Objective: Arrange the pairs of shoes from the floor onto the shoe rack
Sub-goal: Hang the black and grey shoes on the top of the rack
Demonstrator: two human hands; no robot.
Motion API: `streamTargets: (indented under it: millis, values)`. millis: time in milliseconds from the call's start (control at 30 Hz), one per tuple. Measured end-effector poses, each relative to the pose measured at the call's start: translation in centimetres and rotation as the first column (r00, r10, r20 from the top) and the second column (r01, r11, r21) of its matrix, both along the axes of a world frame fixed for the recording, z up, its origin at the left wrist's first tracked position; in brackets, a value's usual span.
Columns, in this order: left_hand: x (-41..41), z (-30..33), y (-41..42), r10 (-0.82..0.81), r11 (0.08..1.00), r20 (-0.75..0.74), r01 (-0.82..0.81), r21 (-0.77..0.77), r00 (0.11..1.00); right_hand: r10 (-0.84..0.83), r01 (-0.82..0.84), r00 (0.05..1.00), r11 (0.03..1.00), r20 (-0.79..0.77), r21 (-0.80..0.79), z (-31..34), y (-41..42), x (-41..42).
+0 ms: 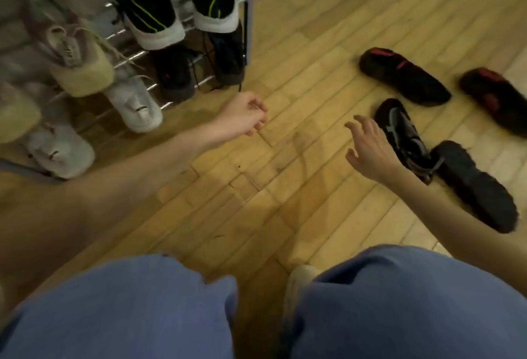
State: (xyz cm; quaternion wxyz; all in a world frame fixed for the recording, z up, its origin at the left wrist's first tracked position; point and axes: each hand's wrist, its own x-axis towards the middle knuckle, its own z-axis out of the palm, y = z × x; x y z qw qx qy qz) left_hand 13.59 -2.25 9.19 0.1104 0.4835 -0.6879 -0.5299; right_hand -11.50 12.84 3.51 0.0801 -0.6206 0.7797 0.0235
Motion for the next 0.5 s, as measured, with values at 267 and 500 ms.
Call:
streamTargets:
  millis: [267,500]
  values:
    - [-8.4,-3.5,0.3,-0.415,0.89,0.212,0.443,-0.11,0.885,-0.544,0.547,0.835,0.837,0.087,-0.018,-4.5,6.8,-8.1]
    - [-12.5,-5.7,2.2,-0.458,0.88,0.186,0.474,-0.045,0.869,-0.603,0.606,0.795,0.794,-0.066,0.042,-5.4,7.6,-12.0]
